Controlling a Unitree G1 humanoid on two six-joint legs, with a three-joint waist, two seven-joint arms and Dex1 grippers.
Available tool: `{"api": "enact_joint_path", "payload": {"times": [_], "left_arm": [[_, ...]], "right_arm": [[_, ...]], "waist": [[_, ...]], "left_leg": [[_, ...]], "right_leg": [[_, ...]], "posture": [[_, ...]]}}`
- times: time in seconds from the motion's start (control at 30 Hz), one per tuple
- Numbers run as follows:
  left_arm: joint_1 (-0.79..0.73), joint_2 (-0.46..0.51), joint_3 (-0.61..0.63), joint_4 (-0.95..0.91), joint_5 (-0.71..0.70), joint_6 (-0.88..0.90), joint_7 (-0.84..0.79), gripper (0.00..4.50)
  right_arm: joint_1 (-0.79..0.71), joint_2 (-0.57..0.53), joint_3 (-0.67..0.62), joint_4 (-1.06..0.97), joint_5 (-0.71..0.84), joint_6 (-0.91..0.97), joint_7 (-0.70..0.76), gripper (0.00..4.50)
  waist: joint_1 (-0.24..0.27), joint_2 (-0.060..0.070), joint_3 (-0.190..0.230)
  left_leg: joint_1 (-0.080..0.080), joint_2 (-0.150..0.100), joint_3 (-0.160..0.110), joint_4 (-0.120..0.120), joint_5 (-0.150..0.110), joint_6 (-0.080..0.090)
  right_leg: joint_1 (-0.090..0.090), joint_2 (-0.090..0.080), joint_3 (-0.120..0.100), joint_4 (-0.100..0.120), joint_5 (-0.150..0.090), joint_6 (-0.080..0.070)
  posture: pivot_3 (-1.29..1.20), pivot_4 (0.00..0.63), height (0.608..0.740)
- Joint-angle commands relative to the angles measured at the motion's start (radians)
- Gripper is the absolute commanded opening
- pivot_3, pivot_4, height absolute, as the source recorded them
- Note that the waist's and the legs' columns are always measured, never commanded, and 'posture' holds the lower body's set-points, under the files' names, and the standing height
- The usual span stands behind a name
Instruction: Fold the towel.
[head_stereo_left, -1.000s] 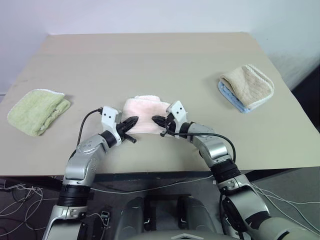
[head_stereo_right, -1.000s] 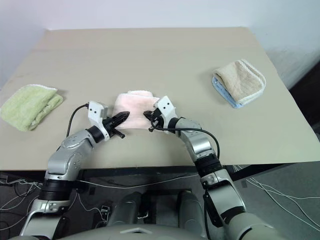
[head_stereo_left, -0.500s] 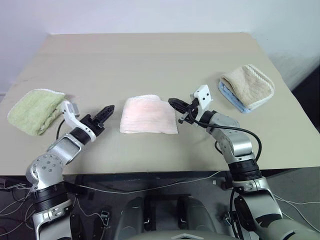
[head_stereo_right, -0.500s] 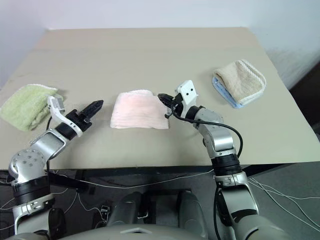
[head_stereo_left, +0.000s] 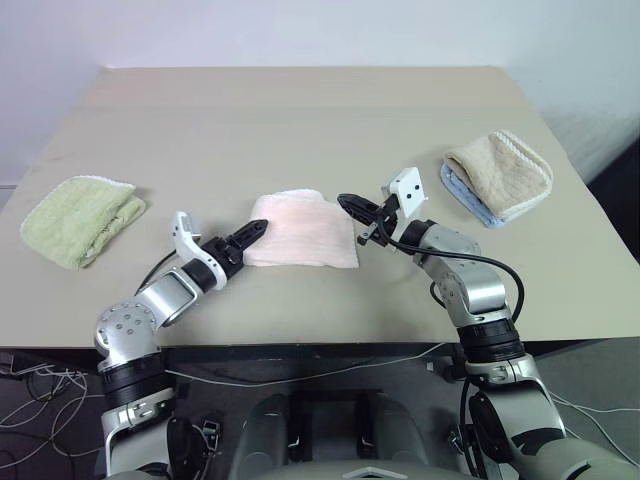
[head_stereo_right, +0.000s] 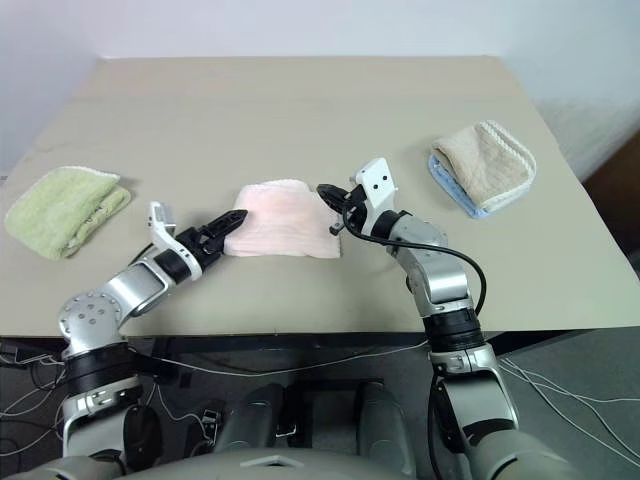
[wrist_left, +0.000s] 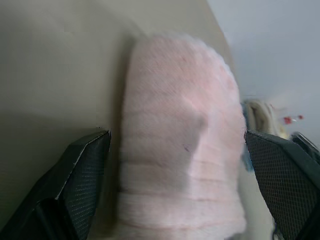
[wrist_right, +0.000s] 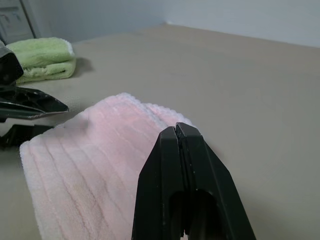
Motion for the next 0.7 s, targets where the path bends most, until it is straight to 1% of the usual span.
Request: {"api": "enact_joint_path", "payload": {"times": [0.03,0.17,0.23,0.27,0.33,0.37,0.4,0.47,0.63,0.7], "left_arm": [[-0.017,-0.037,-0.071,-0.009,-0.041,0.069,0.005,4.48],[-0.042,-0.054,-0.081,0.028,-0.019,0.067,0.020,4.48],[-0.047,-0.060,-0.071,0.043,-0.016,0.056,0.029,4.11],[-0.048,-0.063,-0.067,0.046,-0.017,0.051,0.031,3.87],[-0.049,-0.066,-0.064,0.047,-0.020,0.046,0.030,3.25],[-0.048,-0.068,-0.063,0.045,-0.022,0.043,0.032,2.83],[-0.047,-0.070,-0.062,0.045,-0.022,0.040,0.033,2.55],[-0.046,-0.073,-0.060,0.046,-0.023,0.034,0.034,1.78],[-0.045,-0.085,-0.042,0.038,-0.036,0.012,0.043,0.08],[-0.045,-0.091,-0.028,0.029,-0.052,0.002,0.051,0.01]], "right_arm": [[-0.001,-0.006,-0.012,-0.054,0.012,-0.005,-0.005,0.00],[-0.002,-0.005,-0.011,-0.053,0.011,-0.006,-0.009,0.00],[0.001,-0.007,-0.011,-0.055,0.011,-0.006,-0.011,0.00],[0.002,-0.007,-0.011,-0.056,0.010,-0.005,-0.013,0.00],[0.002,-0.008,-0.012,-0.056,0.010,-0.006,-0.014,0.00],[0.003,-0.009,-0.013,-0.058,0.011,-0.005,-0.015,0.00],[0.003,-0.009,-0.013,-0.058,0.011,-0.005,-0.016,0.00],[0.002,-0.010,-0.013,-0.057,0.011,-0.006,-0.016,0.00],[-0.002,-0.011,-0.011,-0.052,0.011,-0.010,-0.016,0.00],[-0.004,-0.011,-0.011,-0.052,0.010,-0.010,-0.017,0.00]], "waist": [[0.000,0.000,0.000],[-0.001,0.000,0.000],[-0.001,0.000,0.000],[-0.001,0.000,0.000],[-0.001,0.000,0.000],[-0.002,0.000,0.000],[-0.003,0.000,0.000],[-0.004,0.000,0.000],[-0.004,0.000,0.000],[-0.004,0.000,0.000]], "left_leg": [[0.000,0.000,0.000,0.000,0.000,0.000],[0.000,0.000,0.000,0.000,0.000,0.000],[0.000,0.000,0.000,0.000,0.000,0.000],[0.000,0.000,0.000,0.000,0.000,0.000],[0.000,0.000,0.000,0.000,0.000,0.000],[0.000,0.000,0.000,0.000,0.000,0.000],[0.000,0.000,0.000,0.000,0.000,0.000],[0.000,0.000,0.000,0.000,0.000,0.000],[0.000,0.000,0.000,0.000,0.000,0.000],[0.000,0.000,0.000,0.000,0.000,0.000]], "right_leg": [[0.000,0.000,0.000,0.000,0.000,0.000],[0.000,0.000,0.000,0.000,0.000,0.000],[0.000,0.000,0.000,0.000,0.000,0.000],[0.000,0.000,0.000,0.000,0.000,0.000],[0.000,0.000,0.000,0.000,0.000,0.000],[0.000,0.000,0.000,0.000,0.000,0.000],[0.000,0.000,0.000,0.000,0.000,0.000],[0.000,0.000,0.000,0.000,0.000,0.000],[0.000,0.000,0.000,0.000,0.000,0.000],[0.000,0.000,0.000,0.000,0.000,0.000]], "posture": [[0.00,0.150,0.740],[0.00,0.150,0.740],[0.00,0.150,0.740],[0.00,0.150,0.740],[0.00,0.150,0.740],[0.00,0.150,0.740],[0.00,0.150,0.740],[0.00,0.150,0.740],[0.00,0.150,0.740],[0.00,0.150,0.740]]}}
